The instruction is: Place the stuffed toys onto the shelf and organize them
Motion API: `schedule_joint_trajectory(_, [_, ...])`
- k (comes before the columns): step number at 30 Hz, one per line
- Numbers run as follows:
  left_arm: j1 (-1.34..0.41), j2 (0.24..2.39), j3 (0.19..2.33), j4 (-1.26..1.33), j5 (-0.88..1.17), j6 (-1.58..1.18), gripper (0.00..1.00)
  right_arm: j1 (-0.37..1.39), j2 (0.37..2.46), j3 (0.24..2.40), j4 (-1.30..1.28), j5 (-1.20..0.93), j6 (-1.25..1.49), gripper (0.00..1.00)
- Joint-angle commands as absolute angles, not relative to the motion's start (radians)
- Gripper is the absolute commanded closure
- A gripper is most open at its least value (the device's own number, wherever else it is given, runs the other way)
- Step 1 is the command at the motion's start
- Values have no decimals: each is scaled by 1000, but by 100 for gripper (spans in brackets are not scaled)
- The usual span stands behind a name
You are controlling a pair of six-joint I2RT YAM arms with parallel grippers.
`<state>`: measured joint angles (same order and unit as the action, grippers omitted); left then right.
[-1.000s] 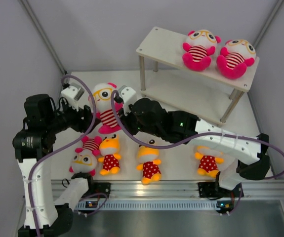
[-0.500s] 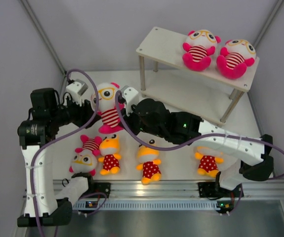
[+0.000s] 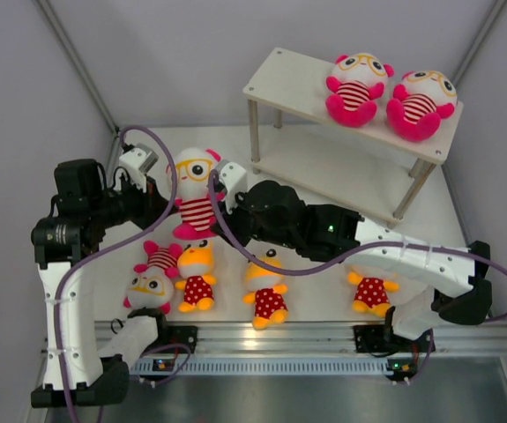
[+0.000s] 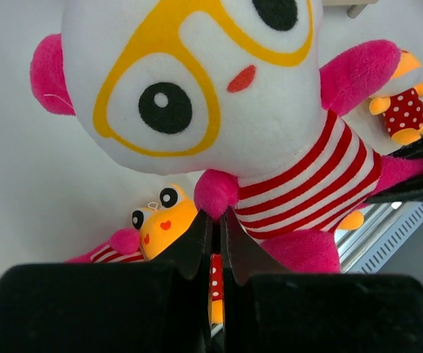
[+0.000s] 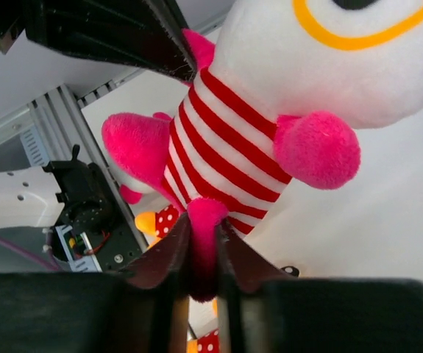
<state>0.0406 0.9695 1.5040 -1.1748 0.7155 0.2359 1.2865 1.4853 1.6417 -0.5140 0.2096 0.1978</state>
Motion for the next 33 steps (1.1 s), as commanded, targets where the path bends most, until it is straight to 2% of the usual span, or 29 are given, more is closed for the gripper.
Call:
schedule_joint_trajectory(1, [44, 965, 1514, -1160, 687, 258, 100, 1289, 1436, 1614, -430, 118, 132, 80])
schedule_joint_trajectory(2, [44, 965, 1516, -1160, 672, 270, 100, 1292, 1430, 1605, -430, 114, 83, 51])
schedule_joint_trajectory(4, [44, 960, 1519, -1161, 666, 279, 100, 1292, 1382, 1565, -428, 133, 25, 31])
schedule_joint_trajectory(9, [44, 922, 1511, -1160, 686, 348, 100, 1292, 1191, 1395, -306, 172, -225, 20])
schedule_joint_trajectory(14, [45, 904, 1491, -1161, 732, 387, 100, 1292, 976, 1158, -167, 6, -504, 9])
schedule_joint_trajectory(17, [46, 890, 1477, -1160, 768, 403, 100, 1286, 1000, 1172, -158, -149, -548, 8])
schedule_joint_trajectory(20, [44, 887, 1485, -1160, 778, 390, 100, 1279, 1097, 1258, -227, -184, -567, 11])
schedule_joint_trajectory(25, [44, 888, 1505, -1161, 785, 379, 100, 1270, 1198, 1310, -195, -268, -569, 16])
schedule_joint_trajectory(33, [44, 888, 1513, -1161, 779, 370, 100, 1270, 1273, 1255, -63, -226, -451, 27])
